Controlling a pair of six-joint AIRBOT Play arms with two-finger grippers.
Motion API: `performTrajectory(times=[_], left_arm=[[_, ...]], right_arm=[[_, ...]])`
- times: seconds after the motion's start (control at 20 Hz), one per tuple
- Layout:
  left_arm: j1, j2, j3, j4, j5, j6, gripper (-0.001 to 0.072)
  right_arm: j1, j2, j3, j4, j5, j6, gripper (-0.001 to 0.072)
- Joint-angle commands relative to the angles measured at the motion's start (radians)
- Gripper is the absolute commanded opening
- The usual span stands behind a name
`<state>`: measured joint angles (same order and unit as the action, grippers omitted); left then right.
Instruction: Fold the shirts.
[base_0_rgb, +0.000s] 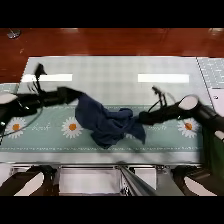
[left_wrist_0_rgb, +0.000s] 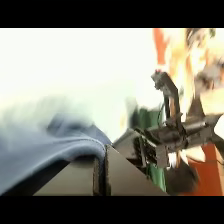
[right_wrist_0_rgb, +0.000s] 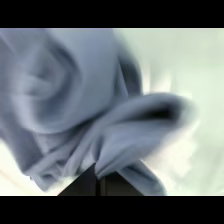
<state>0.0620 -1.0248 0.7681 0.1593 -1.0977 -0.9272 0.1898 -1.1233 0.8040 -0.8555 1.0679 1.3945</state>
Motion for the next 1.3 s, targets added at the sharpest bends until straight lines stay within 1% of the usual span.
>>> performTrajectory(times=[0.0,0.15,0.3,0.4,0.55,0.65,0.7,0.75,0.8,0.9,1.05,1.15,1.25], left_arm=[[0.083,0.072,0.331,-0.003,0.071,-0.060,0.0023],[0.178,0.082,0.626,-0.002,0.093,-0.136,0.0024],[0.288,0.105,0.864,-0.002,0.092,-0.199,0.0024],[0.370,0.142,0.974,-0.002,0.092,-0.212,0.0024],[0.524,0.237,1.051,0.016,0.092,-0.212,0.0023],[0.617,0.315,1.052,0.111,0.074,-0.230,0.0023],[0.647,0.354,1.052,0.208,0.051,-0.255,0.0023],[0.650,0.389,1.052,0.327,0.021,-0.305,0.0023],[0.646,0.414,1.052,0.410,-0.021,-0.344,0.0024],[0.594,0.454,1.039,0.538,-0.098,-0.385,0.0023],[0.486,0.508,0.925,0.633,-0.189,-0.400,0.0023],[0.443,0.533,0.788,0.653,-0.247,-0.449,0.0023],[0.421,0.546,0.623,0.653,-0.298,-0.455,0.0023]], right_arm=[[-0.108,0.070,0.404,-0.246,0.122,0.122,0.0024],[-0.157,0.142,0.767,-0.342,0.194,0.122,0.0024],[-0.159,0.211,1.036,-0.463,0.254,0.121,0.0024],[-0.159,0.270,1.145,-0.518,0.282,0.116,0.0024],[-0.159,0.396,1.175,-0.610,0.298,0.113,0.0024],[-0.159,0.469,1.175,-0.677,0.309,0.120,0.0025],[-0.159,0.496,1.175,-0.703,0.312,0.126,0.0024],[-0.159,0.518,1.175,-0.722,0.318,0.132,0.0025],[-0.159,0.532,1.175,-0.730,0.331,0.134,0.0025],[-0.159,0.539,1.175,-0.729,0.381,0.137,0.0025],[-0.159,0.514,1.173,-0.721,0.470,0.143,0.0025],[-0.159,0.474,1.164,-0.698,0.483,0.143,0.0025],[-0.159,0.427,1.101,-0.674,0.472,0.138,0.0025]])
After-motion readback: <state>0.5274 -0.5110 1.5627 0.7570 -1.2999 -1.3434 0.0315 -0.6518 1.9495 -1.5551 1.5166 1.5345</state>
